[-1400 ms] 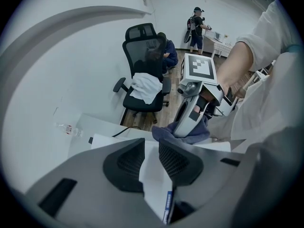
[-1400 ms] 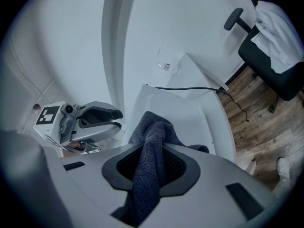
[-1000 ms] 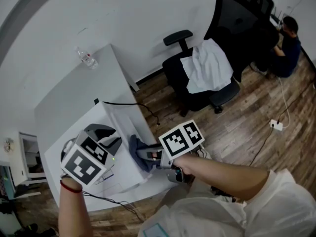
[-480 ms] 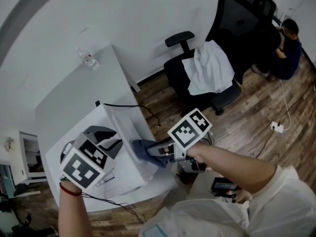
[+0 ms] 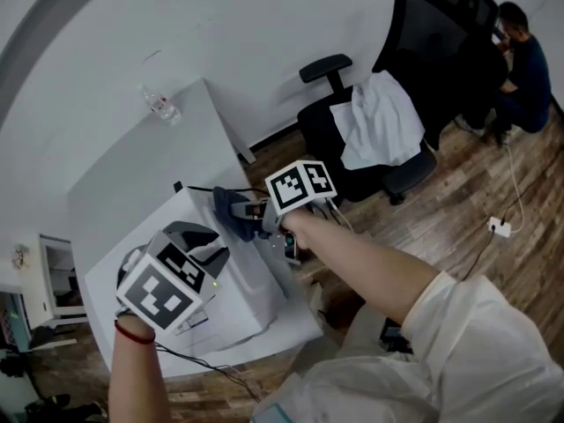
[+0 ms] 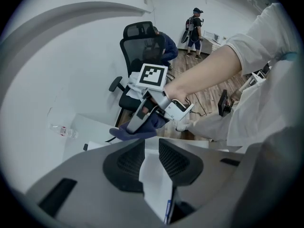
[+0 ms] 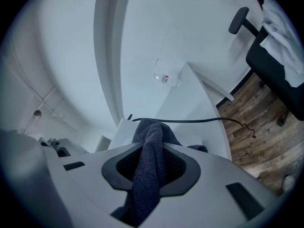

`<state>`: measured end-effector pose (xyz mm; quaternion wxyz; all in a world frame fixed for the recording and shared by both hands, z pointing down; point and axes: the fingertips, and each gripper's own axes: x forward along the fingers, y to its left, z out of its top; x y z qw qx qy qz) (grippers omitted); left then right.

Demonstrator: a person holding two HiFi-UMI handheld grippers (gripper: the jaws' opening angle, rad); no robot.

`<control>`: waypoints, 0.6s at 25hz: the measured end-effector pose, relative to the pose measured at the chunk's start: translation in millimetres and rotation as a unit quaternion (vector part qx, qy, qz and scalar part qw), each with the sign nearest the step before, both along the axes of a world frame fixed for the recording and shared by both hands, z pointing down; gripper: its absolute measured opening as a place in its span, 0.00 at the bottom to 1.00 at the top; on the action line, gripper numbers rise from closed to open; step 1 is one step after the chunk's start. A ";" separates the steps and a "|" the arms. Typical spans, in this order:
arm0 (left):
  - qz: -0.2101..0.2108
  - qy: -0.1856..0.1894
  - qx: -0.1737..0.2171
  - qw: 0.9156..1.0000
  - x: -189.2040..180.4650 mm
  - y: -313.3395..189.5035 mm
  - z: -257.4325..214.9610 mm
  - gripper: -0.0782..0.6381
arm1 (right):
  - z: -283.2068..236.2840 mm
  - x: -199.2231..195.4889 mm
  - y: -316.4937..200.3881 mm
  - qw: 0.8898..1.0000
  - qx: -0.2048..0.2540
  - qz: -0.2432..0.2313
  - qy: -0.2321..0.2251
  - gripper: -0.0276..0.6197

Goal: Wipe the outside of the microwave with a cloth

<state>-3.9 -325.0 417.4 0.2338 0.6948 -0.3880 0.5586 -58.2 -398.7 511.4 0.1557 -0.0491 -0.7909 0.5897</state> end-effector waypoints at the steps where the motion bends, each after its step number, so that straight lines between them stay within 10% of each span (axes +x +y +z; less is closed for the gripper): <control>1: 0.001 0.001 -0.002 1.000 1.6 -0.8 0.6 0.24 | 4.2 -5.7 -0.5 1.000 -0.004 0.002 0.003 0.19; 15: 0.007 0.017 -0.008 1.000 7.9 3.0 6.4 0.24 | 18.1 -0.3 37.0 0.997 0.006 -0.064 0.030 0.19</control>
